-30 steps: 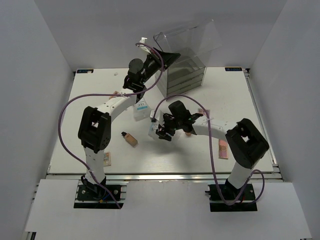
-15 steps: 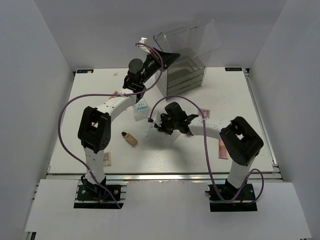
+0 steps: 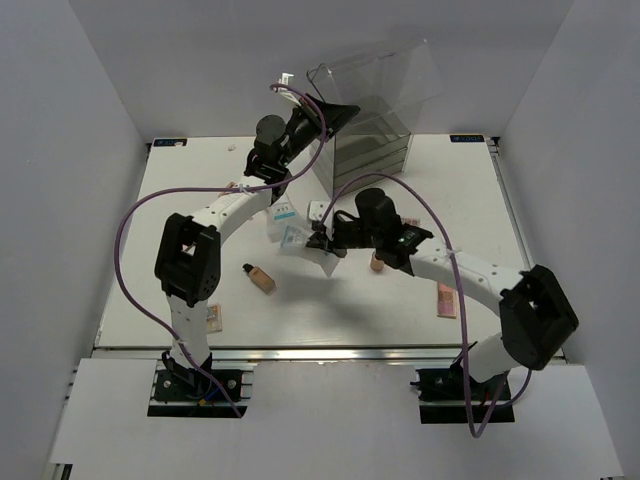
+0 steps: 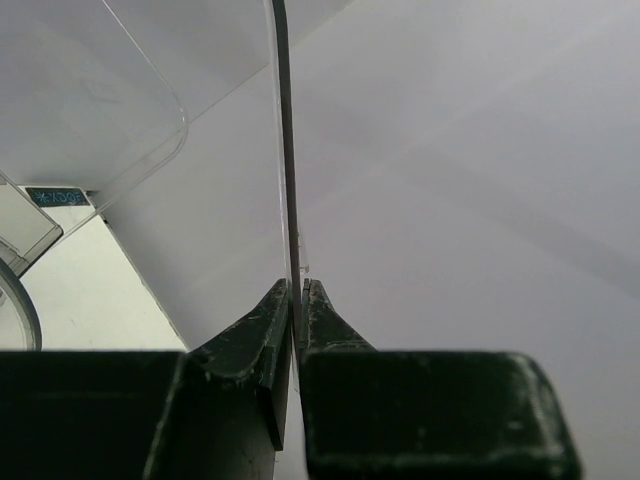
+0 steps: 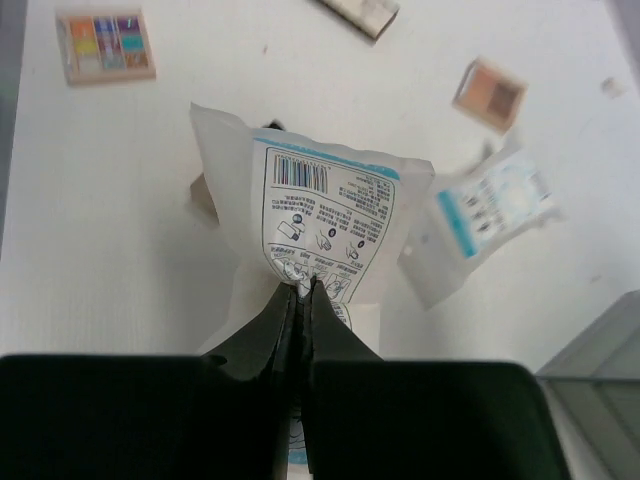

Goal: Organize the makeup

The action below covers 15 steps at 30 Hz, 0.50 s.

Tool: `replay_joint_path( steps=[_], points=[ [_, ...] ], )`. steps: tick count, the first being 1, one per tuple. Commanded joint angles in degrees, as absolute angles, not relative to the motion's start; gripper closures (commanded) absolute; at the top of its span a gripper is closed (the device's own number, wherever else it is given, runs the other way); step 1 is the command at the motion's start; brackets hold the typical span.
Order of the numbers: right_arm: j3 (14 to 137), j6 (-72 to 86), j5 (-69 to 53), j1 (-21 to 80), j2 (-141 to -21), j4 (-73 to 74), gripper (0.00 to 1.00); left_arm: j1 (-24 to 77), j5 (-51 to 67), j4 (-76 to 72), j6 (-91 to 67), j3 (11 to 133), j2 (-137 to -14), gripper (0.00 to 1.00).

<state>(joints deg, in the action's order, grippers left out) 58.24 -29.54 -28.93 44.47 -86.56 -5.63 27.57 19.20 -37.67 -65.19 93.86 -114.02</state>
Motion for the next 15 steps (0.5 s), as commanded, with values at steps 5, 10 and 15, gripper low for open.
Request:
replay_joint_path(
  steps=[5, 10, 15],
  points=[
    [52.74, -30.84, -27.96, 40.96, -77.26, -20.03, 1.00, 26.63, 18.46, -39.81, -64.77, 95.98, -107.84, 0.93],
    [51.25, -33.48, -24.18, 38.59, -73.39, -23.10, 1.00, 26.54, 18.63, -40.87, -65.30, 95.54, -107.93, 0.93],
    [47.38, -39.02, -17.94, 34.11, -71.54, -31.01, 1.00, 26.37, 18.55, -42.80, -65.92, 95.01, -108.02, 0.93]
  ],
)
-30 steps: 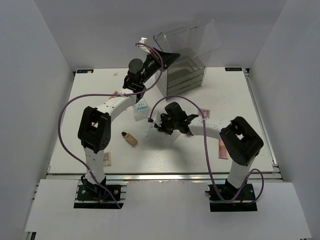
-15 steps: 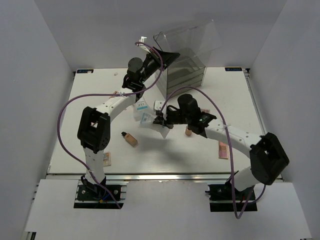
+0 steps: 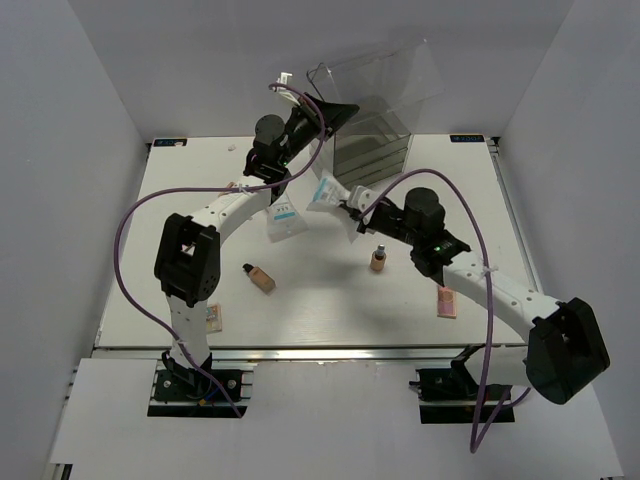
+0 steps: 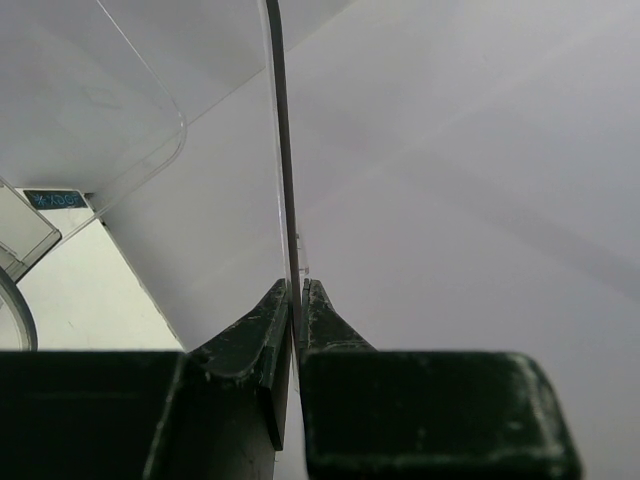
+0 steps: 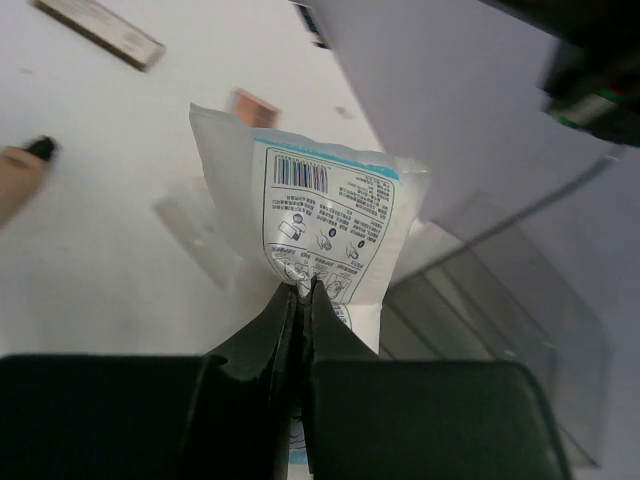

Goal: Organize the makeup

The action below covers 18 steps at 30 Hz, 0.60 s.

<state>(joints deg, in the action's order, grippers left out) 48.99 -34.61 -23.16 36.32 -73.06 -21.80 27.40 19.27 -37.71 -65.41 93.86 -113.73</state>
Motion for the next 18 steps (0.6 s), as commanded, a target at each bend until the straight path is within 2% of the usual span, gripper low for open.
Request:
replay_joint_path(
  steps=[1, 8, 14, 18],
  points=[
    [47.03, -39.72, -16.97, 31.84, -71.80, -32.16, 1.00, 26.45, 18.37, -43.15, -66.27, 94.84, -108.02, 0.93],
    [49.30, -43.85, -14.50, 20.75, -78.13, -37.87, 1.00, 26.28, 18.63, -45.17, -67.32, 93.87, -108.54, 0.93],
    [49.39, -53.60, -13.71, 19.42, -86.92, -54.82, 1.00, 26.10, 18.90, -45.26, -67.32, 94.31, -108.55, 0.93],
    [53.16, -60.63, -13.89, 19.42, -96.99, -65.99, 1.00, 25.84, 18.90, -45.00, -67.15, 94.22, -108.19, 0.93]
  ],
)
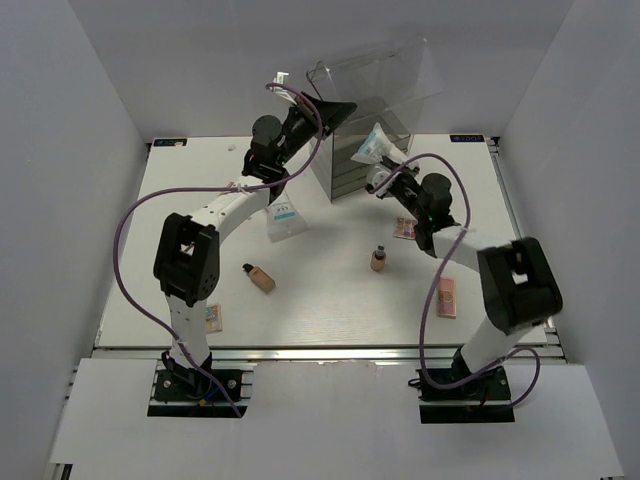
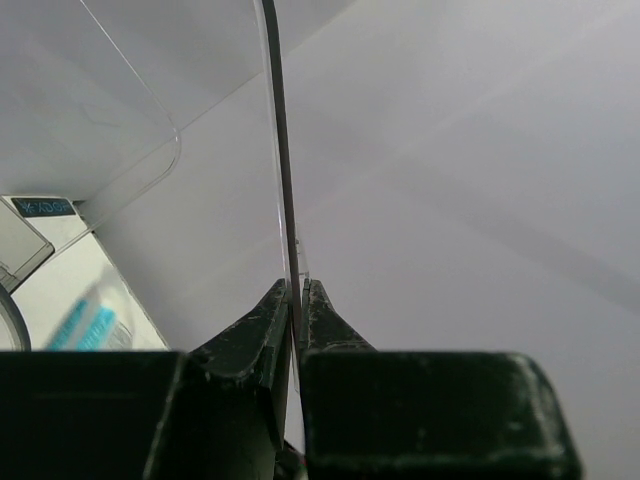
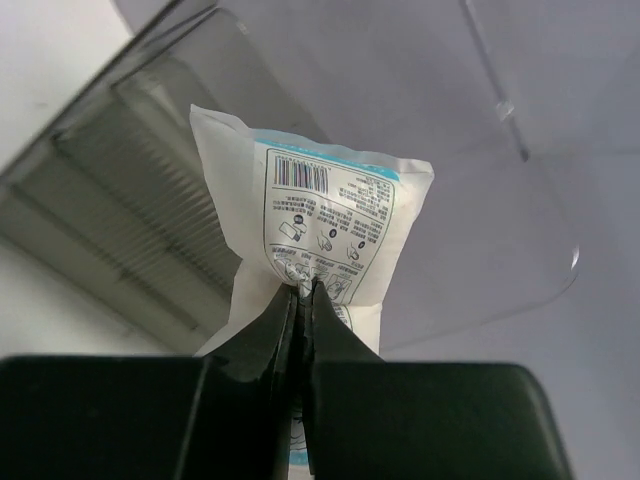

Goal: Organize the makeup

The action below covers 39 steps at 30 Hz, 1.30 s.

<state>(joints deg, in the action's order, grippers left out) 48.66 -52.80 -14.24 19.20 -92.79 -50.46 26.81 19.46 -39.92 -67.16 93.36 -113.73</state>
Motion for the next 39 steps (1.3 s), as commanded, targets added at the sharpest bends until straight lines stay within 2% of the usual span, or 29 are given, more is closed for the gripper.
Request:
replay_joint_path(
  steps=[1, 6, 17, 18, 19, 21, 22, 25, 29, 33, 37, 39],
  points=[
    [55.78, -61.95, -13.45, 19.42, -98.95, -69.83, 1.00, 25.84, 18.90, -45.00, -67.15, 94.13, -108.19, 0.93],
    [64.41, -68.11, -13.80, 19.51, -109.76, -78.04, 1.00, 25.75, 18.81, -45.17, -67.24, 93.69, -107.93, 0.93],
    [81.46, -74.97, -16.97, 19.86, -123.21, -72.96, 0.99, 25.58, 18.81, -45.88, -67.59, 92.37, -107.58, 0.94],
    [83.21, -75.23, -16.88, 19.95, -123.74, -71.21, 0.90, 25.66, 18.90, -45.88, -67.59, 92.37, -107.75, 0.94],
    [83.84, -75.41, -16.70, 19.95, -124.19, -70.67, 0.66, 25.66, 18.90, -45.97, -67.67, 92.37, -107.75, 0.94],
    [84.46, -75.50, -16.70, 20.04, -124.89, -70.23, 0.42, 25.66, 18.90, -46.05, -67.76, 92.46, -107.93, 0.94],
    [84.20, -75.67, -16.53, 20.04, -124.89, -69.53, 0.25, 25.66, 18.81, -46.05, -67.76, 92.37, -107.93, 0.94],
    [81.58, -75.59, -16.09, 20.13, -123.32, -68.47, 0.12, 25.58, 18.81, -46.05, -67.85, 92.46, -107.84, 0.94],
    [73.23, -73.66, -16.08, 20.04, -116.40, -69.95, 0.11, 25.66, 18.81, -46.05, -67.85, 92.81, -107.84, 0.94],
    [61.46, -69.45, -17.49, 19.95, -106.98, -69.70, 0.17, 25.66, 18.81, -45.79, -67.50, 92.81, -107.84, 0.94],
    [51.17, -62.35, -20.46, 20.04, -95.74, -63.48, 0.30, 25.66, 18.46, -45.44, -66.97, 92.81, -107.58, 0.94],
    [47.66, -58.38, -23.63, 20.21, -88.44, -53.51, 0.35, 25.66, 18.54, -45.61, -66.89, 93.07, -107.75, 0.94]
  ],
)
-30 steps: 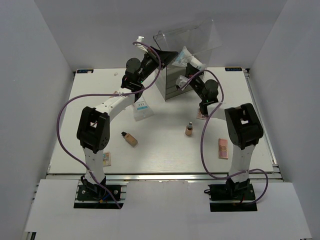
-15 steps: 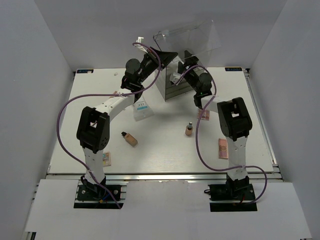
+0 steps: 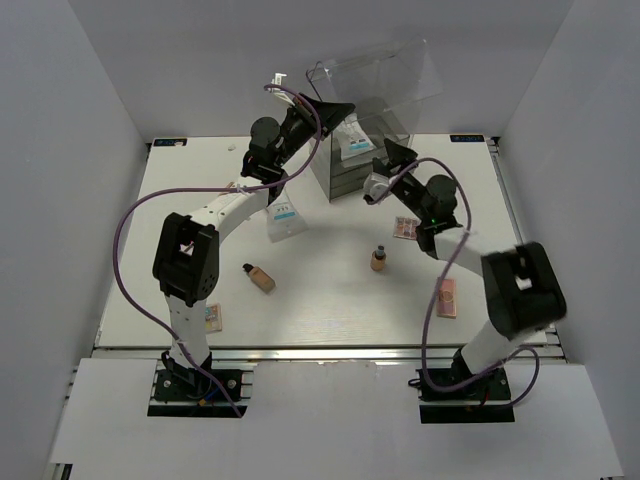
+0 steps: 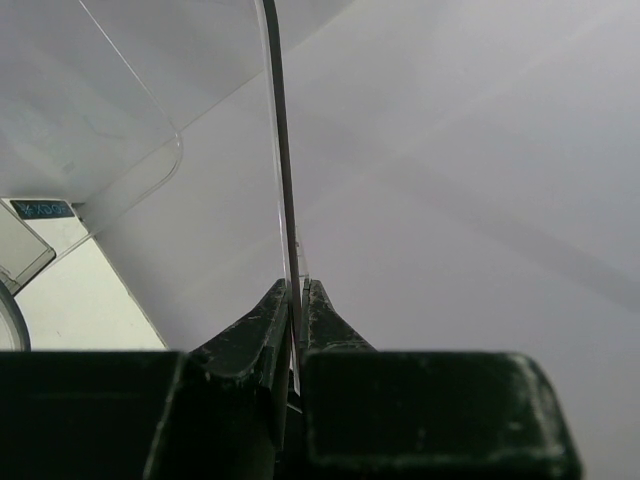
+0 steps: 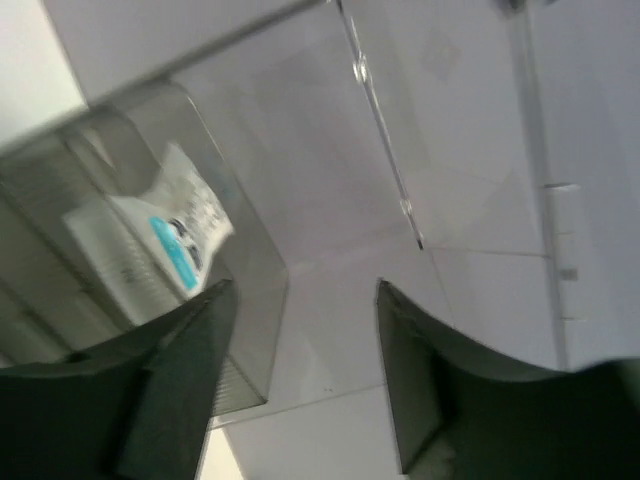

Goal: Organize the makeup

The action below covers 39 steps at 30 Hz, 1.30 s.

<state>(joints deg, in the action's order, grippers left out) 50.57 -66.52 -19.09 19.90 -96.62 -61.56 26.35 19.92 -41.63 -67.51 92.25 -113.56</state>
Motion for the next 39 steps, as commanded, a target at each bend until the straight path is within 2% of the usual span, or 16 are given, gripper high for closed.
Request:
replay_joint_path(
  steps=[1, 3, 4, 7, 12, 18, 20, 23, 28, 30, 34, 39],
  points=[
    [47.38, -54.10, -28.08, 20.39, -85.98, -48.83, 0.40, 25.58, 18.63, -45.53, -67.15, 93.25, -107.84, 0.94],
    [49.81, -51.51, -35.29, 20.65, -80.96, -36.19, 0.44, 25.66, 18.89, -45.53, -67.15, 93.69, -108.28, 0.94],
    [51.23, -50.63, -41.60, 21.96, -80.34, -24.03, 0.49, 25.66, 18.90, -45.44, -67.24, 94.13, -108.37, 0.94],
    [53.70, -46.42, -41.05, 29.60, -81.38, -12.58, 0.50, 25.66, 19.07, -45.09, -67.24, 94.66, -108.72, 0.94],
    [53.69, -35.36, -34.82, 38.05, -87.70, -16.43, 0.44, 25.66, 19.07, -43.86, -66.62, 94.57, -107.93, 0.94],
    [67.57, -20.95, -27.36, 41.21, -102.99, -11.69, 0.25, 25.66, 18.72, -42.10, -64.95, 94.48, -107.14, 0.94],
    [72.56, -17.07, -24.45, 41.92, -107.21, -11.60, 0.24, 25.66, 18.63, -41.66, -64.78, 94.92, -107.14, 0.94],
    [75.67, -10.48, -19.62, 43.24, -110.30, -13.26, 0.16, 25.58, 18.72, -40.43, -64.25, 95.71, -107.31, 0.94],
    [76.20, -2.12, -10.74, 45.44, -112.76, -22.04, 0.14, 25.58, 18.81, -38.85, -63.72, 96.85, -107.58, 0.94],
    [75.42, 0.34, -10.38, 45.79, -113.38, -24.42, 0.11, 25.49, 19.07, -38.32, -63.72, 97.21, -107.75, 0.94],
    [75.41, 2.72, -8.01, 46.58, -116.88, -31.45, 0.11, 25.49, 19.77, -36.74, -63.72, 98.52, -108.28, 0.94],
    [80.59, 6.68, 1.73, 46.58, -121.81, -32.34, 0.11, 25.22, 20.74, -35.07, -64.07, 100.37, -108.98, 0.94]
  ],
)
